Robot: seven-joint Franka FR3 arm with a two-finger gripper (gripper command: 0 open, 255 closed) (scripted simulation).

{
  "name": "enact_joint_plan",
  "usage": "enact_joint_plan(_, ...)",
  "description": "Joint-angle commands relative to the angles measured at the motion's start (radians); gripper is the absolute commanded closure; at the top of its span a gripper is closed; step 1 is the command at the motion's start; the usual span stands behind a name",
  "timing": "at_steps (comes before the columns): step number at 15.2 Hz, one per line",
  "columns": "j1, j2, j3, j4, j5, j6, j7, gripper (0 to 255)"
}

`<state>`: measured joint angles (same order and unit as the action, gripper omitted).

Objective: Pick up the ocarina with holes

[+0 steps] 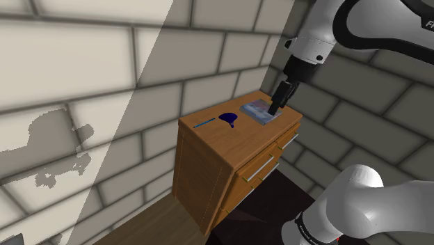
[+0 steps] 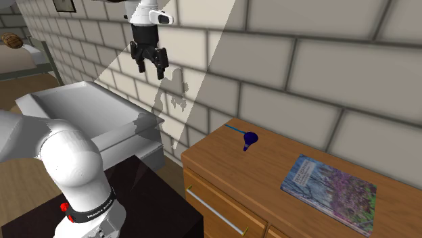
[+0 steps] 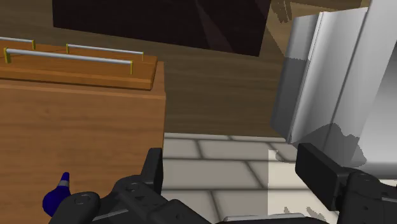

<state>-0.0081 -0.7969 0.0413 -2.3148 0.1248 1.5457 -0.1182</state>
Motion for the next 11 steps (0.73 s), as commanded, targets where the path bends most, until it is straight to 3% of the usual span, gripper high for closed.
enact_joint_plan(1, 0.0, 0.0, 0.0, 0.0, 0.0, 0.0, 0.0, 0)
enact_joint_plan(11, -0.047, 0.253, -0.089, -0.026, -0.041, 0.273, -0.105, 0)
